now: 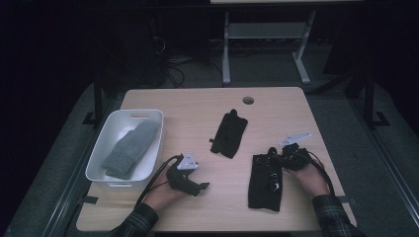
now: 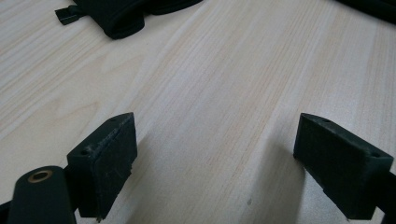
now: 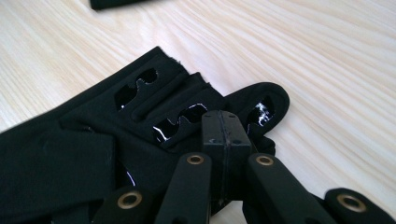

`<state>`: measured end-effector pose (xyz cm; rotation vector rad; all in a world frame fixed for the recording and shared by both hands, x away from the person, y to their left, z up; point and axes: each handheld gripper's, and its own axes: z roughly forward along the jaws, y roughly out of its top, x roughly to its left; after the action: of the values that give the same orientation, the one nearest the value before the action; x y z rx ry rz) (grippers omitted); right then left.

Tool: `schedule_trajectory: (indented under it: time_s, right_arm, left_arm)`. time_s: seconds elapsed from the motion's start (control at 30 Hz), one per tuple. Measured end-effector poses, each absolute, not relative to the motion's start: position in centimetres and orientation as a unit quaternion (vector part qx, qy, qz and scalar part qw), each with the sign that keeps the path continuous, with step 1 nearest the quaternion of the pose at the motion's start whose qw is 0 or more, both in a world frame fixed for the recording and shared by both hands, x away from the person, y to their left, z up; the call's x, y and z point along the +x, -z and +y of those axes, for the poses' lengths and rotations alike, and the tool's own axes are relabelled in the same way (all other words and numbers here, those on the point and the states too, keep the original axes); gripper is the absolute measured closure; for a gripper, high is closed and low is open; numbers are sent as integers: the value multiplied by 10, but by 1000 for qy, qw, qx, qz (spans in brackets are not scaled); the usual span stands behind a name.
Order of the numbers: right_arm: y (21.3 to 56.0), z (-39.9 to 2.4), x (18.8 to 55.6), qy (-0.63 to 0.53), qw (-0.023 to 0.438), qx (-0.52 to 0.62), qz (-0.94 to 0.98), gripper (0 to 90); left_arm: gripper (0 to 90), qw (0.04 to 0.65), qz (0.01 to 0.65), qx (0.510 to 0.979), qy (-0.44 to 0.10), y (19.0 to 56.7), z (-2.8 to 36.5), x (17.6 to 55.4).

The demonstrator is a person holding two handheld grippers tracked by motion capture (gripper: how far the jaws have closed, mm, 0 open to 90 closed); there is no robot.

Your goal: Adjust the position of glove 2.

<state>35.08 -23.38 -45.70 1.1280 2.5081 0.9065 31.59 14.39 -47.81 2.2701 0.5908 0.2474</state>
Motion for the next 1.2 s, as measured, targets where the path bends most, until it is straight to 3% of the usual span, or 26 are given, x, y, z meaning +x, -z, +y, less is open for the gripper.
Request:
schedule_trajectory:
  time_s: [0.2,0.23,0.27,0.3,0.4,0.43,0.47,0.57,0.6,0.73,0.77,0.8,0.9,1.2]
  right_arm:
    - [456,-226,351,-324,122,375,860,853]
    - [453,-233,350,-344,115,386,849,766]
    - [453,-233,350,-344,115,386,849,766]
    - [450,-241,347,-358,129,394,837,638]
    - [450,-253,340,-370,157,402,823,463]
    - [450,-253,340,-370,157,402,823,463]
    - [455,-261,335,-361,159,413,821,317]
    - [459,-268,329,-360,169,417,817,259]
    - [461,-276,326,-357,172,429,812,211]
    - [469,-290,319,-353,180,440,806,199]
    - [469,-290,319,-353,180,440,806,199]
    - [473,-293,317,-349,185,441,806,181]
    - [478,-295,315,-342,188,445,806,165]
    - [483,-299,316,-351,181,452,800,140]
  left_arm:
    - [125,380,231,891,-95,478,144,316]
    - [125,379,233,891,-94,477,143,316]
    - [125,373,229,894,-94,476,143,317]
    - [127,365,229,897,-94,475,142,318]
    - [138,358,235,899,-91,473,140,318]
    - [149,358,235,899,-91,473,140,318]
    - [182,356,238,899,-89,472,139,318]
    - [232,358,249,897,-79,468,136,319]
    - [326,353,243,900,-77,465,135,321]
    - [582,353,246,899,-80,458,132,328]
    - [582,353,250,897,-86,456,130,331]
    - [725,355,253,896,-81,454,129,334]
    - [894,353,256,897,-78,450,122,343]
    - [895,367,262,887,-101,438,93,384]
